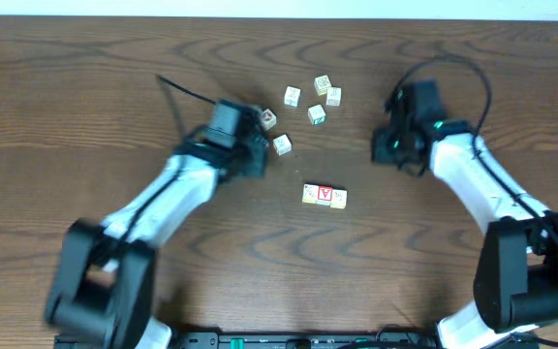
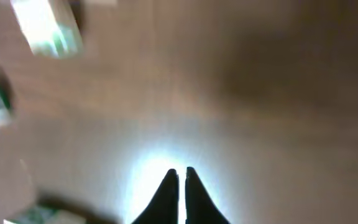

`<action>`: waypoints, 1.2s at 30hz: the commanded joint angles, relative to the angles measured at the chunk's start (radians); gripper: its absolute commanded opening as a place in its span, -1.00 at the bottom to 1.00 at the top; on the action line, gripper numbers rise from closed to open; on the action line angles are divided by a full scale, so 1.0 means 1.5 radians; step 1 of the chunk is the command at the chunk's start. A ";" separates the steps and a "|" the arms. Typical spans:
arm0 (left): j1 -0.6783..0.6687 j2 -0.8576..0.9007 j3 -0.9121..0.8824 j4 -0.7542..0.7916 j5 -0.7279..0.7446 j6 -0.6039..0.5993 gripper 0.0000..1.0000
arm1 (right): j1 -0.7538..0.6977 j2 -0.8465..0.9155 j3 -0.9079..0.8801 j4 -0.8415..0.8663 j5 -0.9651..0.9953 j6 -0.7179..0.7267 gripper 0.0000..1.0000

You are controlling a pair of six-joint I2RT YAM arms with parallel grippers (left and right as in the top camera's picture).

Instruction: Lift 3 blocks

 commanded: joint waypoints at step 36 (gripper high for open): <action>0.099 -0.601 0.031 -0.192 -0.139 0.070 0.44 | -0.042 -0.003 0.194 0.014 0.202 -0.129 0.99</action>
